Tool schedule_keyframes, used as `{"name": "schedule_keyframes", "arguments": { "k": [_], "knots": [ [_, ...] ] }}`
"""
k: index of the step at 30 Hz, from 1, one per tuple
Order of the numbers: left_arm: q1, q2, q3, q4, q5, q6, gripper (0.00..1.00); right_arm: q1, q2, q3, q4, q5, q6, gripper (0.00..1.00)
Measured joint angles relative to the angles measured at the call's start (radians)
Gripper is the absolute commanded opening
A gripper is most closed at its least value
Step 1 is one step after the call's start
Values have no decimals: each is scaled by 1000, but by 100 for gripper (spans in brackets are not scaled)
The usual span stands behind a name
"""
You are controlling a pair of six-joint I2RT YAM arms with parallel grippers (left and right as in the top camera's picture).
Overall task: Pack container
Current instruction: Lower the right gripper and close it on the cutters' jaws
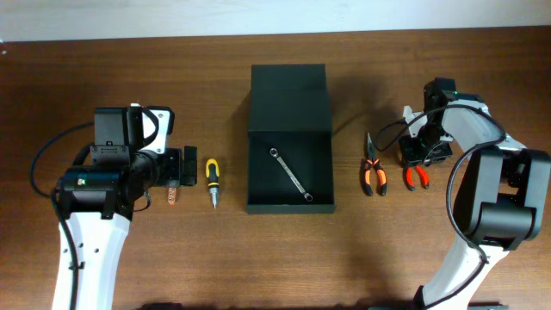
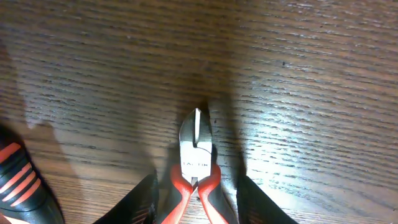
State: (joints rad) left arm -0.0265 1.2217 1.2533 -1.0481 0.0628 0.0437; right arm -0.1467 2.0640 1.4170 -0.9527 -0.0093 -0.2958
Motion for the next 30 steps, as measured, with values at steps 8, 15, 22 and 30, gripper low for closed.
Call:
{"name": "schedule_keyframes", "arguments": {
  "k": [8, 15, 22, 30],
  "knots": [
    [0, 0, 0, 0, 0, 0, 99, 0, 0, 0, 0, 0, 0, 40],
    [0, 0, 0, 0, 0, 0, 99, 0, 0, 0, 0, 0, 0, 40],
    [0, 0, 0, 0, 0, 0, 99, 0, 0, 0, -4, -1, 0, 33],
    [0, 0, 0, 0, 0, 0, 99, 0, 0, 0, -5, -1, 0, 33]
  ]
}}
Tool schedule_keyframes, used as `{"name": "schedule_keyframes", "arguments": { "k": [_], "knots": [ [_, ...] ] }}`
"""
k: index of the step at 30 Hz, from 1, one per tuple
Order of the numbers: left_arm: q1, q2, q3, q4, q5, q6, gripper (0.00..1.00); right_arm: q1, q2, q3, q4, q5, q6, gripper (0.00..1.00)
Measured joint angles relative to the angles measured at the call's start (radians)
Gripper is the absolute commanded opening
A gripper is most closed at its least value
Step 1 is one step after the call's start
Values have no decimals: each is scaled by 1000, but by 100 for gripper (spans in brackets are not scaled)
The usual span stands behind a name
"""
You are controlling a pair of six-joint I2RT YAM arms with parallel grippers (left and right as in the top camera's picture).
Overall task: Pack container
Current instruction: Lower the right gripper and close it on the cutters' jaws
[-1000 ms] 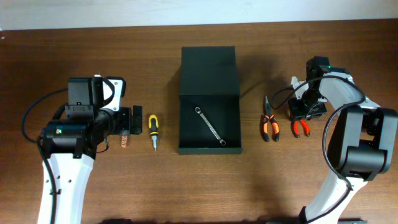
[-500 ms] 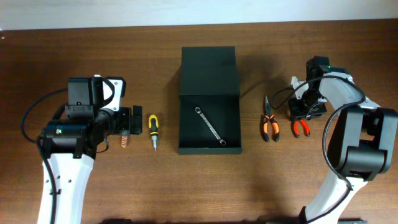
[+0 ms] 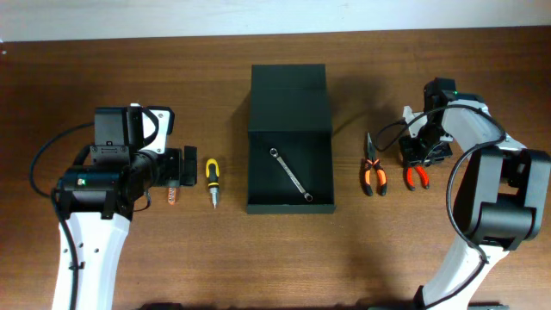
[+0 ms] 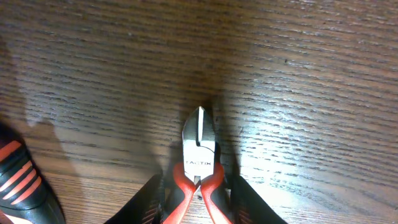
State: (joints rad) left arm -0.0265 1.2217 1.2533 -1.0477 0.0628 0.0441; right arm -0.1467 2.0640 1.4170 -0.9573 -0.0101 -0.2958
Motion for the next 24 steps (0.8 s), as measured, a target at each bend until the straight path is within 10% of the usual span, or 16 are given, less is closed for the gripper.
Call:
{"name": "schedule_keyframes", "arguments": {
  "k": [24],
  "knots": [
    [0, 0, 0, 0, 0, 0, 99, 0, 0, 0, -2, 0, 1, 27]
  ]
}}
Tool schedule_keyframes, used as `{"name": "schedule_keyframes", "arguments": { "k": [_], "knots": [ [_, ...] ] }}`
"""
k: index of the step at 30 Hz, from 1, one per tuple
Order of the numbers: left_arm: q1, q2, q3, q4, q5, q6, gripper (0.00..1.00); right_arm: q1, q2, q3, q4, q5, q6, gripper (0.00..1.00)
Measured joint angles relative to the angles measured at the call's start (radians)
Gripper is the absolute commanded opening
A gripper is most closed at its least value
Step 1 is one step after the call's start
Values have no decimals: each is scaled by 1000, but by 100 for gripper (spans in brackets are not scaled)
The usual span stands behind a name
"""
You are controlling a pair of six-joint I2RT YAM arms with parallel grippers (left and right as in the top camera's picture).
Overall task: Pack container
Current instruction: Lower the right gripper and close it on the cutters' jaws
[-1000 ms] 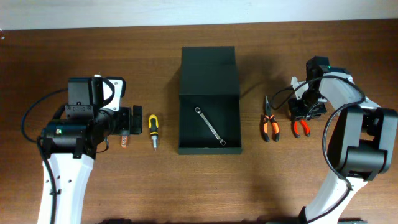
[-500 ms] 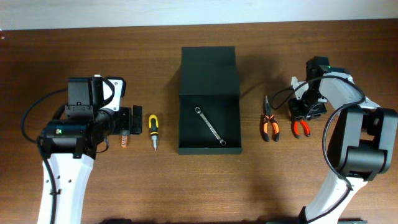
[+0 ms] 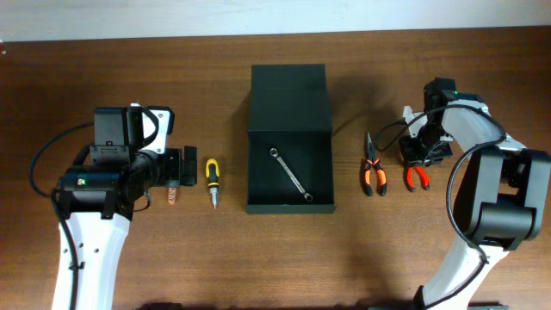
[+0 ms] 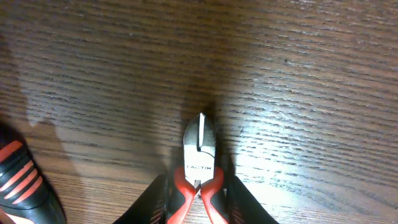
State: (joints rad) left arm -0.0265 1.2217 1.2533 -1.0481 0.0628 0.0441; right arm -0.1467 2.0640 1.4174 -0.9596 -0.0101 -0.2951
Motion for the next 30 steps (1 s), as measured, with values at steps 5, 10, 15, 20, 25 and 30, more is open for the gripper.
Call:
{"name": "schedule_keyframes", "arguments": {
  "k": [5, 10, 15, 20, 25, 30],
  "knots": [
    [0, 0, 0, 0, 0, 0, 99, 0, 1, 10, -6, 0, 7, 27],
    [0, 0, 0, 0, 0, 0, 99, 0, 2, 34, -20, 0, 8, 25],
    [0, 0, 0, 0, 0, 0, 99, 0, 2, 58, -40, 0, 11, 24],
    [0, 0, 0, 0, 0, 0, 99, 0, 2, 91, -58, 0, 11, 23],
    [0, 0, 0, 0, 0, 0, 99, 0, 2, 120, -88, 0, 18, 14],
    [0, 0, 0, 0, 0, 0, 99, 0, 2, 145, -100, 0, 31, 13]
  ]
}}
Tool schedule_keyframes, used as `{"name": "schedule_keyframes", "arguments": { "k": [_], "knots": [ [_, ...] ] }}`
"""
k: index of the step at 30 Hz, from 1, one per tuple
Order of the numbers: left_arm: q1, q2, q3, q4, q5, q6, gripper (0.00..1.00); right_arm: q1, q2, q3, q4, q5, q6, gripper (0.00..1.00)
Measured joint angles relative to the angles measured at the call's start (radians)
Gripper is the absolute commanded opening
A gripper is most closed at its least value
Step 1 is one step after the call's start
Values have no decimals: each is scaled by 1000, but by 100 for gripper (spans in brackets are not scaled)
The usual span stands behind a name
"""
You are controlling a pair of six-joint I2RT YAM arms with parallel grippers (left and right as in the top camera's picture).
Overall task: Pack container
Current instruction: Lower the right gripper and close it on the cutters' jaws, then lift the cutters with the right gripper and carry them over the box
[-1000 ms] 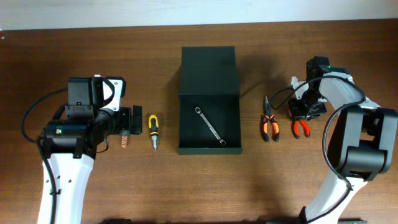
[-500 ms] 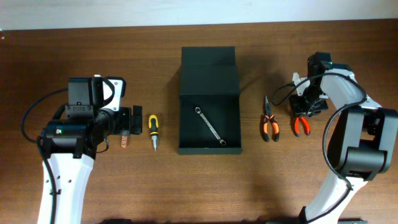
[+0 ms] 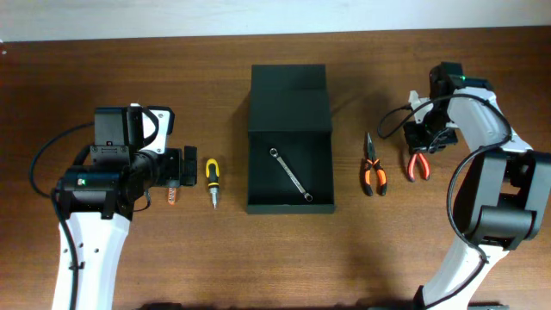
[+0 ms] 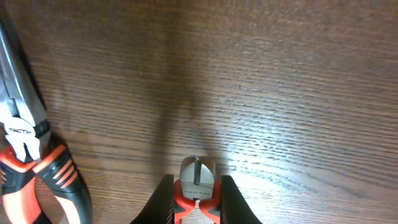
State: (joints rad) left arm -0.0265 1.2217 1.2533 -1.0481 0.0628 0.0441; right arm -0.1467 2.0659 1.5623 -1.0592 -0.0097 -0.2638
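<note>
The black open container [image 3: 258, 129] stands mid-table with a silver wrench [image 3: 290, 175] lying in it. My right gripper [image 3: 428, 136] [image 4: 197, 186] is shut on the red-handled cutters [image 3: 418, 165] [image 4: 197, 174], gripping just behind their steel head, and holds them above the table. Left of them on the wood lie the orange-and-black long-nose pliers [image 3: 372, 168] [image 4: 28, 149]. A yellow screwdriver [image 3: 212, 176] rests left of the container. My left gripper [image 3: 184, 168] hovers just left of the screwdriver; its jaw gap does not show from above.
A small reddish-brown piece [image 3: 171, 196] lies by the left gripper. The container's lid [image 3: 289, 95] stretches toward the back of the table. Bare wood separates the pliers from the container's right wall.
My right gripper has risen and shifted toward the back of the table with the cutters in it. The long-nose pliers now show fully in the wrist view. The left arm has not moved.
My right gripper first stood open around the cutters lying on the table. A second later the fingers had narrowed on the handles, then they were shut on them. Now the cutters are off the wood. The left arm stayed put throughout.
</note>
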Motion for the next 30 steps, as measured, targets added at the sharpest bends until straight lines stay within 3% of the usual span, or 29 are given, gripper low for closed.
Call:
{"name": "schedule_keyframes", "arguments": {
  "k": [18, 30],
  "knots": [
    [0, 0, 0, -7, 0, 0, 99, 0, 1, 42, -46, 0, 24, 4],
    [0, 0, 0, -7, 0, 0, 99, 24, 9, 453, -233, -55, 36, 4]
  ]
}}
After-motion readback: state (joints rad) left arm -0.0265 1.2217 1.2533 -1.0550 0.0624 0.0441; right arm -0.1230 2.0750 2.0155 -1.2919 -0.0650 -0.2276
